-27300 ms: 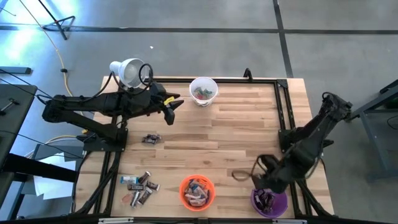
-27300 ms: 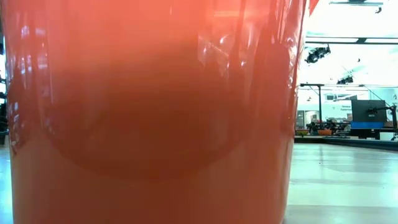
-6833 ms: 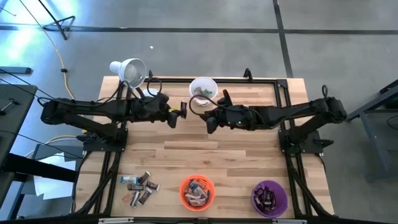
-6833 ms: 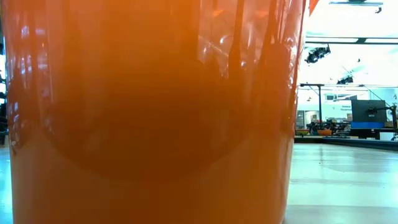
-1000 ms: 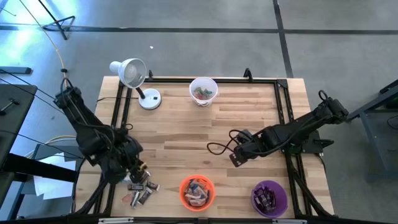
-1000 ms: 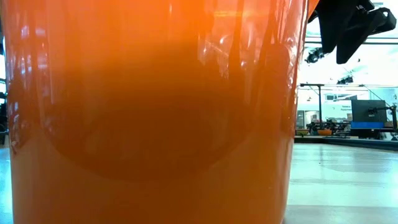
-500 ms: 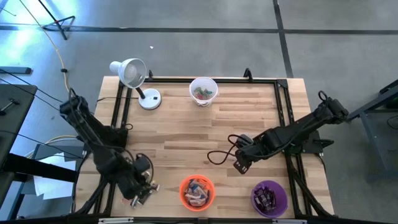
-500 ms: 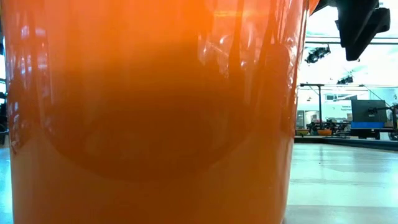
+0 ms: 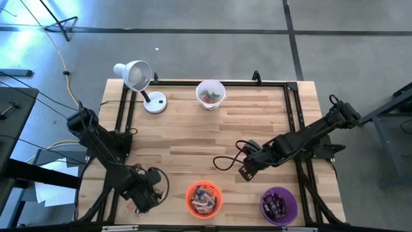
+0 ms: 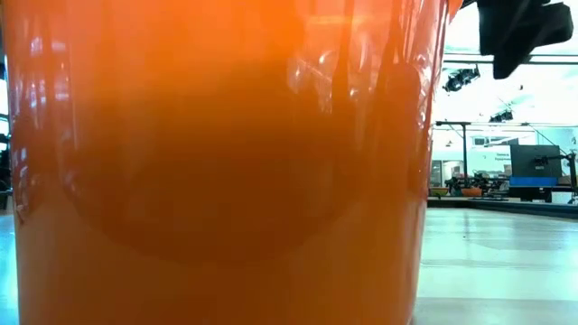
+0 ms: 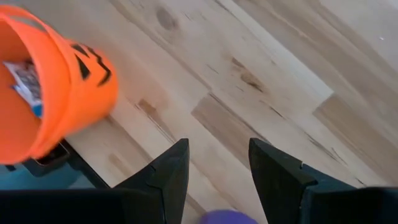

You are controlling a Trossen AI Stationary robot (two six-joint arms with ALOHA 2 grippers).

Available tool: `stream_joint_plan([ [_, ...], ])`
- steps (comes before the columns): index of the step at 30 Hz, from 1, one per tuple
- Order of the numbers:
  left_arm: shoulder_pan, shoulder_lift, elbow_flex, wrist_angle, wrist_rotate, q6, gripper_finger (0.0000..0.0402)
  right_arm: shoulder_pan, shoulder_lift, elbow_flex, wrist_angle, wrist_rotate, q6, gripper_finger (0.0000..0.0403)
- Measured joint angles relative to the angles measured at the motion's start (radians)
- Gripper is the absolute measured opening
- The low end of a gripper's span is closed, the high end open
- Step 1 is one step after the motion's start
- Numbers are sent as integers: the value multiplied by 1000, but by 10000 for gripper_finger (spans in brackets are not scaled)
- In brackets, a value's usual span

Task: Organize candy in baskets
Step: Put the dark brown chocolate bar into the dark purple bucket

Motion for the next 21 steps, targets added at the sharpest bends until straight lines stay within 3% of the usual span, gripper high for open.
stream_joint_plan([
  [6,-17,61,-20,-65,3,28,63,-18,0,0,58,23,58,161],
  [16,-44,1,-208,210,10,-124,63,-55,0,0,172,14,84,161],
  [21,-58,-19,-242,198,10,-126,63,-68,0,0,224,-6,111,161],
])
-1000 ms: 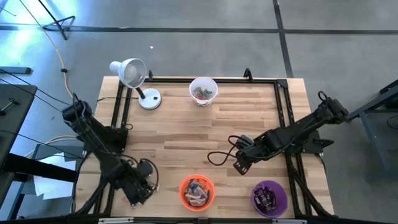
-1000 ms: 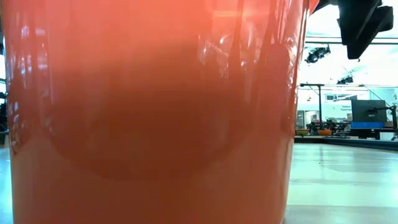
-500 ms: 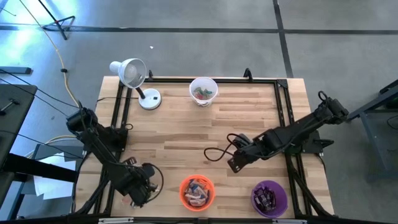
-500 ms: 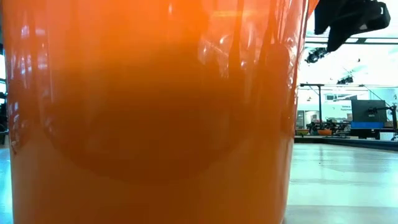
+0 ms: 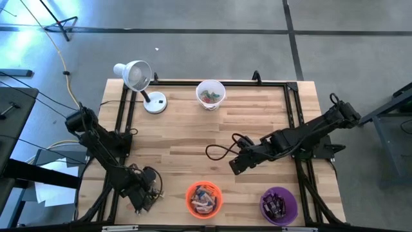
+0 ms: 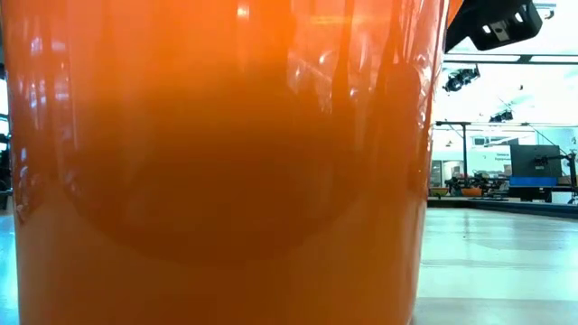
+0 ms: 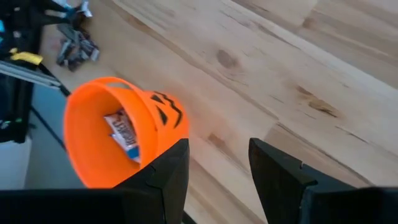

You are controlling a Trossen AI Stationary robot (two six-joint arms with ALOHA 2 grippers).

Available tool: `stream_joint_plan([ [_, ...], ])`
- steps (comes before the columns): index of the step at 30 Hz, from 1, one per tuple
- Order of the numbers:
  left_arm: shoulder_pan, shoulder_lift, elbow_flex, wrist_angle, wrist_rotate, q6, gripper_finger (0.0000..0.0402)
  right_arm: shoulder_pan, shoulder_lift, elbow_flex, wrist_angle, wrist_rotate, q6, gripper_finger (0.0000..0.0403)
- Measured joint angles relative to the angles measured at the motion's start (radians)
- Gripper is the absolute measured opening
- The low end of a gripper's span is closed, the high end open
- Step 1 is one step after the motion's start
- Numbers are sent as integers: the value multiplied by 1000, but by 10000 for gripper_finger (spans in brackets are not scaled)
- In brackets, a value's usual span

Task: Organize candy in baskets
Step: Put the dark brown chocolate bar into the dark purple bucket

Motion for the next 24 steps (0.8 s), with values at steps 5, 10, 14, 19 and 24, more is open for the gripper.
stream_joint_plan([
  [5,-19,-52,-47,-18,-1,-28,63,-17,0,0,27,-13,17,161],
  [10,-28,-72,-102,53,-6,-34,63,-38,0,0,28,-13,49,161],
  [14,-28,-73,-143,170,-8,-35,63,-48,0,0,42,-26,52,161],
  [19,-28,-73,-145,194,-9,-35,63,-58,0,0,46,-56,48,161],
  [24,-19,-73,-145,190,-4,-36,63,-59,0,0,46,-66,41,161],
])
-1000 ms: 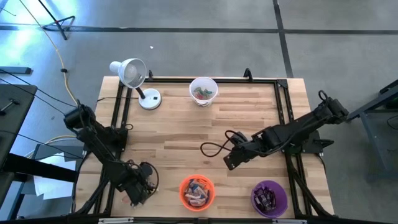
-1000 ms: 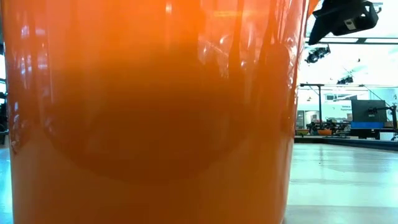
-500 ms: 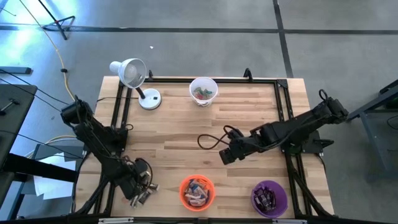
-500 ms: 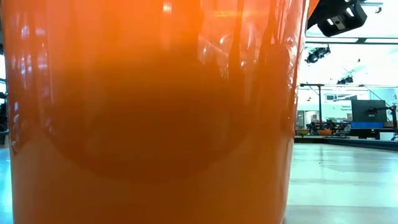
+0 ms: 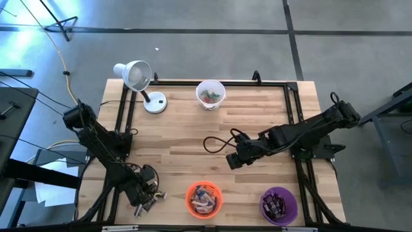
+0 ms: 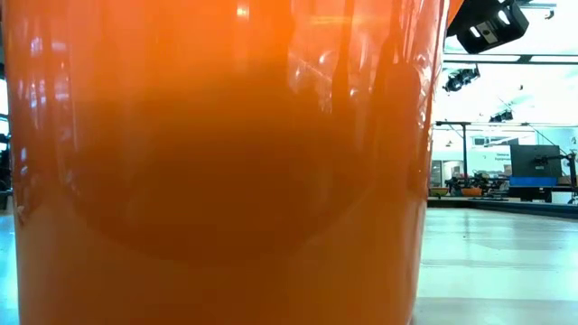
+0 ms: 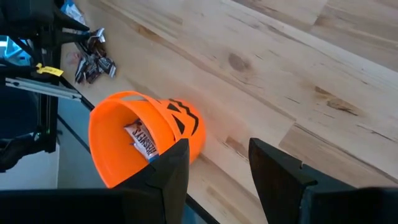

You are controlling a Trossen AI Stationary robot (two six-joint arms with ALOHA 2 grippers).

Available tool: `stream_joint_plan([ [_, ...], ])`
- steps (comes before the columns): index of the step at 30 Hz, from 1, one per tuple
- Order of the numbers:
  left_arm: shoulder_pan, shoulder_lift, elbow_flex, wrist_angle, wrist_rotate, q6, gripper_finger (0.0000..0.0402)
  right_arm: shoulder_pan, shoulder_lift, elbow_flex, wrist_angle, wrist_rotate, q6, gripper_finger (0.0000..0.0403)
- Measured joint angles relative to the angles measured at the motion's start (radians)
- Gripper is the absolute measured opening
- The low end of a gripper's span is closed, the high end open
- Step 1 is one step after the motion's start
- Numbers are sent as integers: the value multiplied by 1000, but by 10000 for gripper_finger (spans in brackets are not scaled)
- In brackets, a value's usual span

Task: Organize candy in baskets
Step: Put the dark brown chocolate bar into the dark purple bucket

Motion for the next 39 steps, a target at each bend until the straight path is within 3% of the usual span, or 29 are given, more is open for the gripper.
stream_joint_plan([
  [17,55,-31,23,38,128,-61,63,1,0,0,0,-2,-88,161],
  [21,65,-25,24,58,92,-34,63,1,0,0,0,-3,-100,161],
  [27,65,-21,24,60,-43,61,63,1,0,0,0,-3,-125,161],
  [34,65,-17,23,62,-41,74,63,1,0,0,0,-6,-126,161],
  [39,63,-10,-32,175,-68,64,63,1,0,0,0,-6,-136,161],
])
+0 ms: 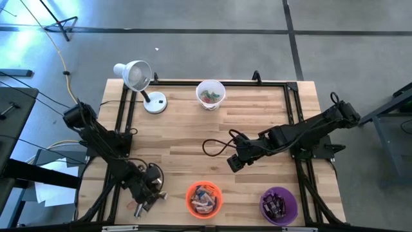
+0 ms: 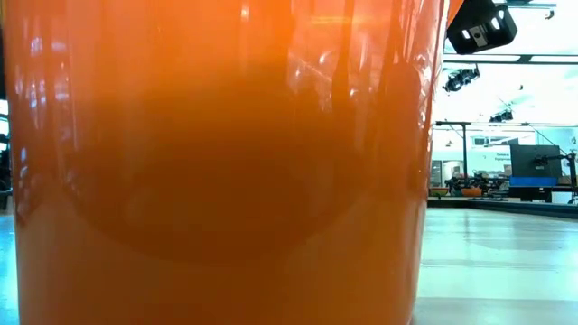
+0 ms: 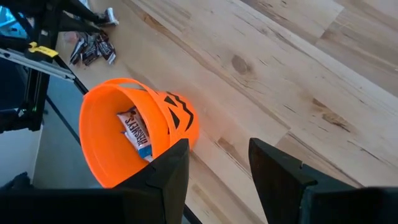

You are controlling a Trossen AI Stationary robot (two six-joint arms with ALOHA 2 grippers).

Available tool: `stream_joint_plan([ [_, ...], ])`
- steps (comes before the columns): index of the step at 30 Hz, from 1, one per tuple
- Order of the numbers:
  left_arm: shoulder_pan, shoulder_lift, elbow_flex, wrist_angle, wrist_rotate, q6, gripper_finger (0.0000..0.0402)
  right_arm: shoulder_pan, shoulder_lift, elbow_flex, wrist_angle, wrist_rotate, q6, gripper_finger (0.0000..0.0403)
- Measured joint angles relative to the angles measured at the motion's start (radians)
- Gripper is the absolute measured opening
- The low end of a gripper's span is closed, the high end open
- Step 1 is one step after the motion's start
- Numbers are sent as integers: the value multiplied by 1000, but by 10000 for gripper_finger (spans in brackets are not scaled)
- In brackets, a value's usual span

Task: Organize candy in baskets
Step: Put the dark brown chocolate bar into the dark purple bucket

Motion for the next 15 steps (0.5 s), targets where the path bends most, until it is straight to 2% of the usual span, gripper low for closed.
stream_joint_plan([
  [8,-35,-3,-160,327,-56,-54,63,0,0,0,-1,0,-15,161],
  [15,-15,-27,-170,340,-4,-51,63,-1,0,0,-1,0,-22,161],
])
